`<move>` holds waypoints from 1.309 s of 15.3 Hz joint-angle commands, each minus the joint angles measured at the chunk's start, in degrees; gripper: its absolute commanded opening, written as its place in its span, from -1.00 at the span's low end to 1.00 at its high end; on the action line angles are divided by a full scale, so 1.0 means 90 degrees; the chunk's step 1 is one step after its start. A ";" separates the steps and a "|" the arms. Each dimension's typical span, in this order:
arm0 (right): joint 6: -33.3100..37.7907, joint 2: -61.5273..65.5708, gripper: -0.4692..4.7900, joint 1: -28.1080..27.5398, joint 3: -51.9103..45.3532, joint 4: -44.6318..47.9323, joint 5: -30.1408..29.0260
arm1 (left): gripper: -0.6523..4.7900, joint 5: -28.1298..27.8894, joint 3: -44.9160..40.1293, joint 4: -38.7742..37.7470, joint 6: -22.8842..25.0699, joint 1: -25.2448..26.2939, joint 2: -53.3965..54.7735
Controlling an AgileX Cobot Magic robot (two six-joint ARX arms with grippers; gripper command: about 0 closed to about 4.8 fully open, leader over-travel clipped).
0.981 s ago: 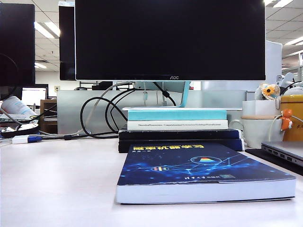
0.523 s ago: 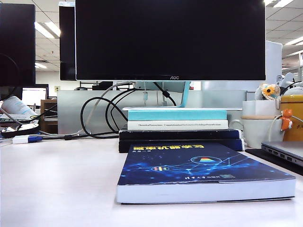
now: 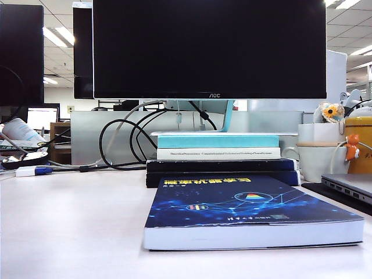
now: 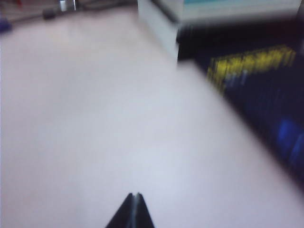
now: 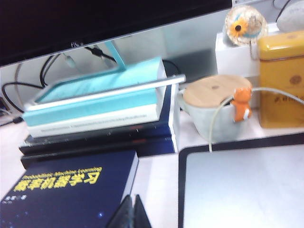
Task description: Close the book.
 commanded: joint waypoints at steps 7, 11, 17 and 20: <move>0.0000 -0.0495 -0.82 -0.0641 -0.0010 0.0119 -0.0015 | -0.78 0.0155 -0.0389 0.1523 -0.0046 0.4206 -0.0019; 0.0000 -0.1144 -0.82 -0.0100 -0.0010 -0.0894 -0.0189 | -0.78 0.0333 -0.0389 0.1625 -0.0044 0.4959 -0.0019; 0.0000 -0.1243 -0.82 -0.0078 -0.0010 -0.0520 -0.0185 | -0.78 0.1382 -0.0389 0.1792 -0.0019 0.5299 -0.0019; 0.0000 -0.1243 -0.81 -0.0046 -0.0007 -0.1683 -0.0238 | -0.78 0.1508 -0.0389 0.1792 -0.0019 0.5340 -0.0019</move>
